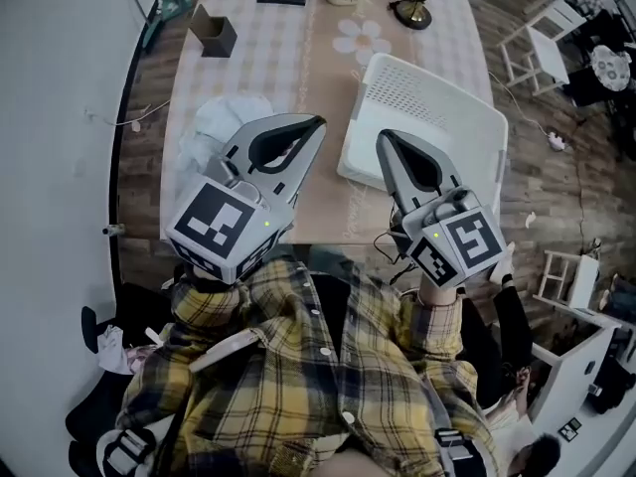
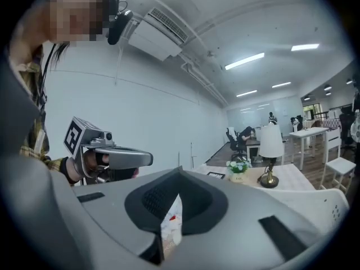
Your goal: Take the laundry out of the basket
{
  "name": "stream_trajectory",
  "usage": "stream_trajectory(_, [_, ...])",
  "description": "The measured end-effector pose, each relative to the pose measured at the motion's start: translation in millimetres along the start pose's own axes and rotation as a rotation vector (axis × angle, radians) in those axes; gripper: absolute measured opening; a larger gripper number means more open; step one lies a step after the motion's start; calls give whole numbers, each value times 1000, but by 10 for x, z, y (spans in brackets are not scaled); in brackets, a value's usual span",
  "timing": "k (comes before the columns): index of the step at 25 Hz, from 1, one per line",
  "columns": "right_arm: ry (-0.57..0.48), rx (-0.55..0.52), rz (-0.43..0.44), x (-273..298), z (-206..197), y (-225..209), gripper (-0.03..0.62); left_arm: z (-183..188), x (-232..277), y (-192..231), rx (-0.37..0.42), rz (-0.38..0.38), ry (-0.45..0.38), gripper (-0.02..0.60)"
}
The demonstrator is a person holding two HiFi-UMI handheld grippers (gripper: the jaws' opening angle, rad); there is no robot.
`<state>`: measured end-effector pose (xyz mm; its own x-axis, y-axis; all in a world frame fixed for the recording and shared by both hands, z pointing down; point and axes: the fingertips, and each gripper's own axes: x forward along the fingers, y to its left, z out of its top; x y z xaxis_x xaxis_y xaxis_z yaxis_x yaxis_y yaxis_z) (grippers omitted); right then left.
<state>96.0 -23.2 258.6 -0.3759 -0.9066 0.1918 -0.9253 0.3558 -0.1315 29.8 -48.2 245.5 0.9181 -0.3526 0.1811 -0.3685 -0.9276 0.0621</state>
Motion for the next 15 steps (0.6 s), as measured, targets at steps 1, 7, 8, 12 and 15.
stream_trajectory(1, [-5, 2, -1, -98, 12, -49, 3, 39, 73, -107, -4, -9, -16, 21])
stream_trajectory(7, [-47, 9, -6, -603, 81, -306, 2, 154, 445, -679, -4, -54, -56, 21])
stream_trajectory(8, [-51, 7, -6, -666, 86, -346, 2, 165, 492, -754, 3, -58, -58, 21])
stream_trajectory(12, [-68, 5, -4, -834, 101, -505, 2, 195, 629, -975, 13, -58, -49, 20])
stream_trajectory(15, [-78, 11, -1, -892, 110, -596, 2, 191, 685, -1053, 1, -51, -28, 20])
